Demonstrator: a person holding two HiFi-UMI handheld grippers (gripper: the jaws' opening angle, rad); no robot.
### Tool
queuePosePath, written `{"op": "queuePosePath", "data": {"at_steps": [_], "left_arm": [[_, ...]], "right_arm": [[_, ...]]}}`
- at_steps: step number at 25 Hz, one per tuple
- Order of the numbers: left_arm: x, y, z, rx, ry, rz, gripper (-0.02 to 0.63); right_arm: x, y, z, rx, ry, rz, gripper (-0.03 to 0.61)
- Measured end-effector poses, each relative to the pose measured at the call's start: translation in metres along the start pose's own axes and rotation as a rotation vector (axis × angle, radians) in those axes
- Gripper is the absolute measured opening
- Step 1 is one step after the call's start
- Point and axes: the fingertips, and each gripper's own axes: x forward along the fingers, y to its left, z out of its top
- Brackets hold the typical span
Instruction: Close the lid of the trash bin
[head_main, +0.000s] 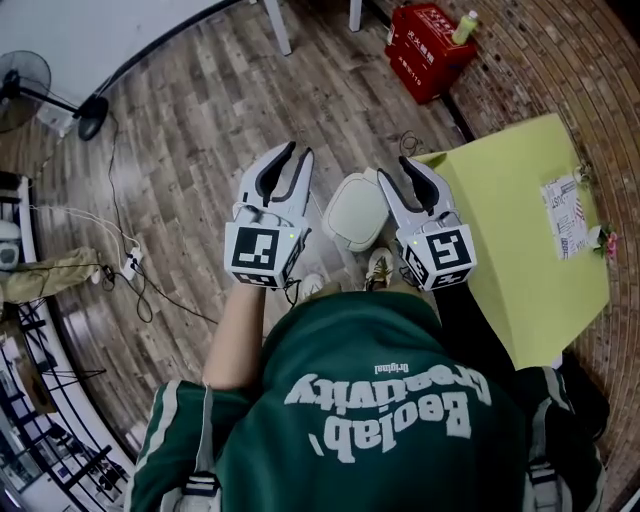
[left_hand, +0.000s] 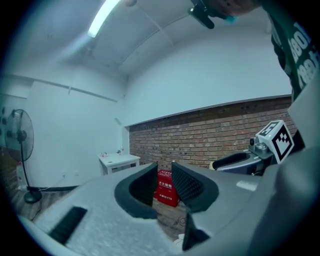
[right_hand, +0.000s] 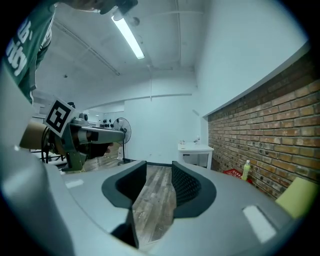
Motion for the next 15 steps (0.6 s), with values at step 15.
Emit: {"op": "queuePosePath", "data": {"at_steps": [15], "left_arm": [[-0.004,-0.013,0.014,0.044,-0.016,-0.079,0.008]], "right_arm": [[0.001,0.014,0.020,-0.066,-0.047,-0.005,0.012]]}}
